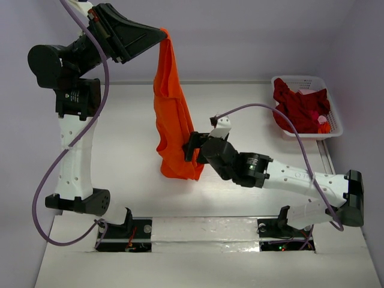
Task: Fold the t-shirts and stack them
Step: Flatten out the tshirt
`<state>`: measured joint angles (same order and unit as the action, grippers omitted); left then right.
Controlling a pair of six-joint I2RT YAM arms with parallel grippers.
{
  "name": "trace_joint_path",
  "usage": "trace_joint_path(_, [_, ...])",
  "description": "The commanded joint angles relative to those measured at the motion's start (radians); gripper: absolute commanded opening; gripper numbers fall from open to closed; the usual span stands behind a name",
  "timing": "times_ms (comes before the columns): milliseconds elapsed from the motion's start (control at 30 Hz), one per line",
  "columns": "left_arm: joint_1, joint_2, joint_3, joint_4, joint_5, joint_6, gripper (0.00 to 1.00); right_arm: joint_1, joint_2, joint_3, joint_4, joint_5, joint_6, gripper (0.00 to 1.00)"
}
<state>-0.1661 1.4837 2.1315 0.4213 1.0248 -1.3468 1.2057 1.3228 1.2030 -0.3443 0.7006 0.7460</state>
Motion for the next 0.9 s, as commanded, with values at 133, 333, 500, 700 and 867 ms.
trace_joint_path(133, [0.005, -0.049, -0.005, 0.068, -0.012, 0.008, 0.00, 0.008, 0.018, 0.078, 0.010, 0.050, -0.023, 0.88])
trace_joint_path(333, [0.005, -0.048, -0.005, 0.070, -0.014, 0.003, 0.00, 0.008, -0.024, 0.079, 0.011, 0.073, -0.045, 0.89])
trace_joint_path(500, [0.005, -0.063, -0.015, 0.077, -0.017, -0.003, 0.00, -0.001, 0.026, 0.090, 0.024, 0.066, -0.051, 0.89])
trace_joint_path(700, [0.005, -0.068, -0.015, 0.082, -0.015, -0.006, 0.00, -0.011, 0.151, 0.092, 0.097, 0.008, -0.048, 0.88])
trace_joint_path(867, [0.005, -0.063, -0.008, 0.082, -0.017, -0.011, 0.00, -0.011, 0.236, 0.066, 0.169, -0.030, -0.025, 0.87])
